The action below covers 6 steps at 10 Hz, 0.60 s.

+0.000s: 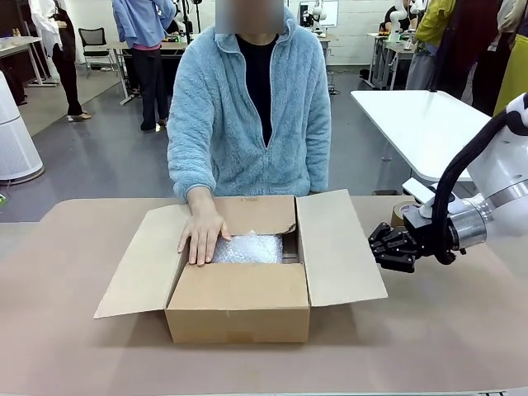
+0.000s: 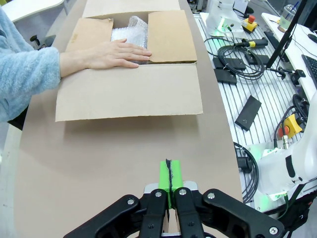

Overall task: Wrap the clocks to prevent damage.
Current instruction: Push the right (or left) flap of the Package Box to close it.

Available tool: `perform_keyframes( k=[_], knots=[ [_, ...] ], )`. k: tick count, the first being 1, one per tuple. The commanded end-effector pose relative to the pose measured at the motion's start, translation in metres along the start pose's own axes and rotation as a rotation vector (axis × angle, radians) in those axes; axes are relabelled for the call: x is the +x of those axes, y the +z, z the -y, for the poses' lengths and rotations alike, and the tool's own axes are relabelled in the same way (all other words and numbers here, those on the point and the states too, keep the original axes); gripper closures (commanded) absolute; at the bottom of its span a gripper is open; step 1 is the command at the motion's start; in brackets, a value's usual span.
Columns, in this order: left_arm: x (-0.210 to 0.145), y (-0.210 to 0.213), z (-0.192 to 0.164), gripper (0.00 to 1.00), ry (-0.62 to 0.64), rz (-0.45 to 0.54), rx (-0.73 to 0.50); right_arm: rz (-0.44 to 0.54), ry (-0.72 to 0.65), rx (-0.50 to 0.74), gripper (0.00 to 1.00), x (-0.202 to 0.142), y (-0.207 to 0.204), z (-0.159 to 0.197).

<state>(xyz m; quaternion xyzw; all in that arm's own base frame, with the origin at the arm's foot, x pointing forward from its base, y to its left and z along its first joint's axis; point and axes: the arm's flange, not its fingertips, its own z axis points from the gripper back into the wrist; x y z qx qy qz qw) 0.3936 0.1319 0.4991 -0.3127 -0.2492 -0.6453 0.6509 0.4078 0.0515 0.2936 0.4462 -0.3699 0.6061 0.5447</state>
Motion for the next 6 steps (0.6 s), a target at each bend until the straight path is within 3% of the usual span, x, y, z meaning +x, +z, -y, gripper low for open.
perform_keyframes(
  k=[1,2,6],
  knots=[
    [0.002,0.001,0.0,1.0,0.005,0.006,0.018,-0.001,0.149,0.051,0.99,0.004,-0.006,-0.005],
    [0.002,0.001,0.0,1.0,0.005,0.006,0.018,0.009,0.217,0.06,0.99,0.007,-0.009,-0.005],
    [0.002,0.001,0.0,1.0,0.005,0.006,0.018,0.075,0.241,0.036,0.99,0.029,-0.015,0.004]
  ],
)
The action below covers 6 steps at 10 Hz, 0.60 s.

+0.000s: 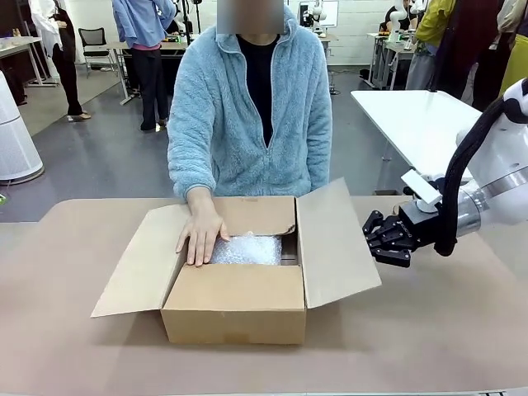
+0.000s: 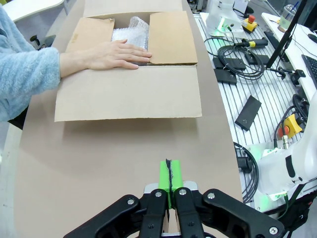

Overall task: Wrap the clocks to prevent damage.
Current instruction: Push the right (or left) flap of the Package Box to close it.

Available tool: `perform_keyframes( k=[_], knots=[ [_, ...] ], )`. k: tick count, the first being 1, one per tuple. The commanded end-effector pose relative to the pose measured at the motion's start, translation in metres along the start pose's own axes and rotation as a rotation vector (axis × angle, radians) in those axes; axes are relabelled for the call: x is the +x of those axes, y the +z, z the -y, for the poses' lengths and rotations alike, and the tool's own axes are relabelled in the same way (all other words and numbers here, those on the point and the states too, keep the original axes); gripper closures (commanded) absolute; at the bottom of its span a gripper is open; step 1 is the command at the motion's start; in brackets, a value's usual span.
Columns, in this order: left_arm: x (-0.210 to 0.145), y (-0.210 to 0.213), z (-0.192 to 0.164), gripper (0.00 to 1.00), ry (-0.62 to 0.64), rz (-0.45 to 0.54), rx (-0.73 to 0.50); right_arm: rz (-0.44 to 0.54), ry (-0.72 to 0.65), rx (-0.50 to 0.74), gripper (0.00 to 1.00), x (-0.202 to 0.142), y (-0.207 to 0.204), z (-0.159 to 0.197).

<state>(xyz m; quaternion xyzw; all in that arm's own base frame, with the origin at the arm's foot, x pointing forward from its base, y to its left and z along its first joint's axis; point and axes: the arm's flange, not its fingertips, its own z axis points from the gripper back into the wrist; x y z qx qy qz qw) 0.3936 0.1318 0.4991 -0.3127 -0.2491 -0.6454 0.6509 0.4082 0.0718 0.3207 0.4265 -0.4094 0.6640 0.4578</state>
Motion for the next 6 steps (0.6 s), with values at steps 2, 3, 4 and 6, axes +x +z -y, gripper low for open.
perform_keyframes(
  k=[2,3,4,6],
  knots=[
    [0.002,0.001,0.0,1.0,0.006,0.006,0.018,0.084,0.04,-0.058,0.99,0.01,0.001,0.01],
    [0.002,0.001,0.0,1.0,0.006,0.006,0.018,0.097,0.045,-0.063,0.99,0.014,-0.002,0.015],
    [0.002,0.001,0.0,1.0,0.006,0.006,0.018,0.112,0.049,-0.055,0.99,0.017,-0.007,0.02],
    [0.002,0.001,0.0,1.0,0.006,0.006,0.018,0.121,0.058,-0.04,0.99,0.024,-0.025,0.03]
  ],
)
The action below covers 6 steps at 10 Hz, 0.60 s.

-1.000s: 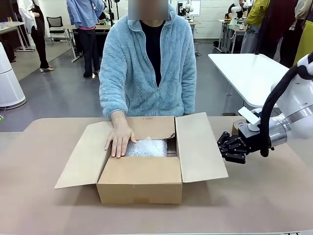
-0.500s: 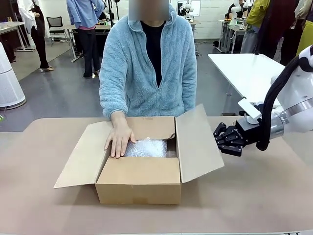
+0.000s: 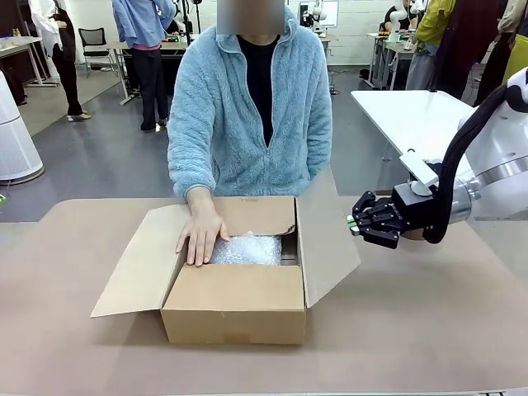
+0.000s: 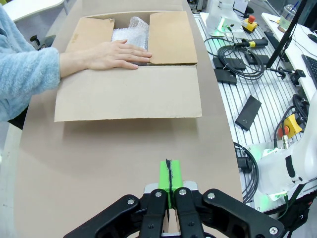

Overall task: Wrap the clocks to prevent damage.
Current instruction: Push the right (or left) flap of the Package Box to close it.

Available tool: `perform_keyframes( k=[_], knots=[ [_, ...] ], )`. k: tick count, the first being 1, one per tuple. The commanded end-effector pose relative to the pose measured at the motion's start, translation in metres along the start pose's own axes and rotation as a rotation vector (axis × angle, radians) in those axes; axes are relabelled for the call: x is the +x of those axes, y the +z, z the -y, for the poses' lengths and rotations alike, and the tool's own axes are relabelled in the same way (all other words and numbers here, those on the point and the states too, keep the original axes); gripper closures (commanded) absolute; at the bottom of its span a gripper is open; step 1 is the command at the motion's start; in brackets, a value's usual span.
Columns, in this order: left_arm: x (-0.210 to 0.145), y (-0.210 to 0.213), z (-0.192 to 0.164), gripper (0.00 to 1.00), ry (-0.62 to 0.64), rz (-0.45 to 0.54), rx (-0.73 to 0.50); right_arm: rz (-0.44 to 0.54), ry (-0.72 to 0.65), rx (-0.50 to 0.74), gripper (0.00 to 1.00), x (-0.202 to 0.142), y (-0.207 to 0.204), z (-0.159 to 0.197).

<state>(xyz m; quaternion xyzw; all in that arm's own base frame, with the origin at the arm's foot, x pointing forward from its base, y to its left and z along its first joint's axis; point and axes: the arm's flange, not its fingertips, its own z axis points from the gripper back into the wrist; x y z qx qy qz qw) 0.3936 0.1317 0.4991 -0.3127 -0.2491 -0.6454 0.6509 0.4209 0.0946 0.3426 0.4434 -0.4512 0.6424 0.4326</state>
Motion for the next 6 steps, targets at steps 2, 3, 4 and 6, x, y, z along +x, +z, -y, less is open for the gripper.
perform_keyframes(
  k=[2,3,4,6],
  knots=[
    [0.002,0.001,0.001,1.0,0.006,0.006,0.018,0.022,0.019,0.026,0.99,-0.002,-0.033,0.015],
    [0.002,0.001,0.001,1.0,0.006,0.006,0.018,0.021,0.016,0.032,0.99,-0.002,-0.042,0.019],
    [0.002,0.001,0.001,1.0,0.006,0.006,0.018,0.015,0.022,0.035,0.99,-0.001,-0.052,0.025],
    [0.002,0.001,0.001,1.0,0.006,0.006,0.018,0.005,0.013,0.059,0.99,-0.002,-0.076,0.033]
  ],
)
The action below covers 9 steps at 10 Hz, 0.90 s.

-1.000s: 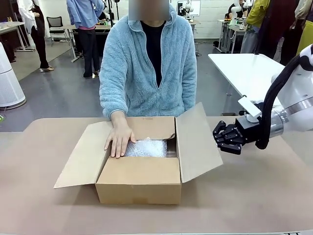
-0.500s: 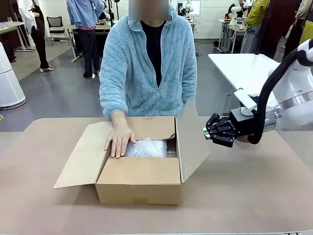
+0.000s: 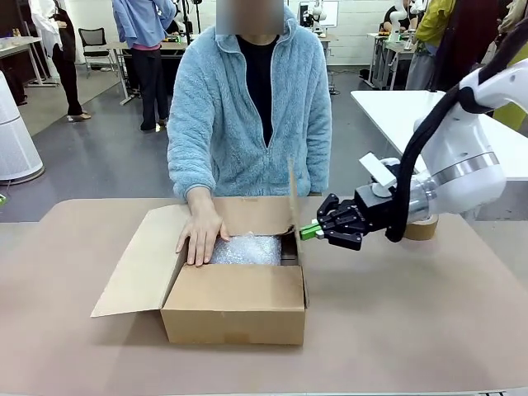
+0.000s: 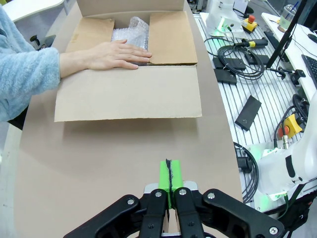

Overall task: Wrap the clocks to prevent damage.
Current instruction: Push the right (or left) flap of the Package Box to close it.

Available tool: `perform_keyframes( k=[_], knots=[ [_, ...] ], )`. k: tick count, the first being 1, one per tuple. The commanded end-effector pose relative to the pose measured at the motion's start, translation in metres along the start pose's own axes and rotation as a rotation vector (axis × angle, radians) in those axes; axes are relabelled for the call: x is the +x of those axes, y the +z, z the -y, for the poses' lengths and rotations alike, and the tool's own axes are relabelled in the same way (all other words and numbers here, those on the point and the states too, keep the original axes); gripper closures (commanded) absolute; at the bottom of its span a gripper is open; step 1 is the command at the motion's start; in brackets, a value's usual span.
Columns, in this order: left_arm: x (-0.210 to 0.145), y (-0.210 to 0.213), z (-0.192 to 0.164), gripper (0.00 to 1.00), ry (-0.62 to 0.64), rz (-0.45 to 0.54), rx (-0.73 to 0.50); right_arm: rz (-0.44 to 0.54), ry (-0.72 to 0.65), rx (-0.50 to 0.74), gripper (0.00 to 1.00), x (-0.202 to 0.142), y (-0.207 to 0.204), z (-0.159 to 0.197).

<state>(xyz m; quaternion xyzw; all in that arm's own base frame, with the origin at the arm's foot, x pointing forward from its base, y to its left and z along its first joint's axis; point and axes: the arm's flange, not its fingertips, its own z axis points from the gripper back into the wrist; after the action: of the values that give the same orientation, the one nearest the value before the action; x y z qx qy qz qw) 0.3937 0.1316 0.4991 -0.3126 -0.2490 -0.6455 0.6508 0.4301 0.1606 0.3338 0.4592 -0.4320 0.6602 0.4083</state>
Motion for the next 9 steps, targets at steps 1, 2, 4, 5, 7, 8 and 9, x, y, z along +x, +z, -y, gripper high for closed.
perform_keyframes(
  k=[1,2,4,5,7,8,9],
  knots=[
    [0.002,0.001,0.001,1.0,0.006,0.006,0.018,-0.024,-0.008,-0.029,0.99,-0.003,-0.021,0.019],
    [0.002,0.001,0.001,1.0,0.006,0.006,0.018,-0.067,-0.029,-0.077,0.99,-0.007,-0.03,0.024],
    [0.002,0.001,0.001,1.0,0.006,0.006,0.018,-0.134,-0.087,-0.164,0.99,-0.027,-0.045,0.036],
    [0.002,0.001,0.001,1.0,0.006,0.006,0.018,-0.165,-0.111,-0.186,0.99,-0.04,-0.052,0.038],
    [0.002,0.001,0.001,1.0,0.006,0.006,0.018,-0.227,-0.125,-0.22,0.99,-0.064,-0.061,0.04],
    [0.002,0.001,0.001,1.0,0.006,0.006,0.018,-0.238,-0.132,-0.214,0.99,-0.07,-0.063,0.04],
    [0.002,0.001,0.001,1.0,0.006,0.006,0.018,-0.24,-0.14,-0.21,0.99,-0.073,-0.063,0.039]
  ],
)
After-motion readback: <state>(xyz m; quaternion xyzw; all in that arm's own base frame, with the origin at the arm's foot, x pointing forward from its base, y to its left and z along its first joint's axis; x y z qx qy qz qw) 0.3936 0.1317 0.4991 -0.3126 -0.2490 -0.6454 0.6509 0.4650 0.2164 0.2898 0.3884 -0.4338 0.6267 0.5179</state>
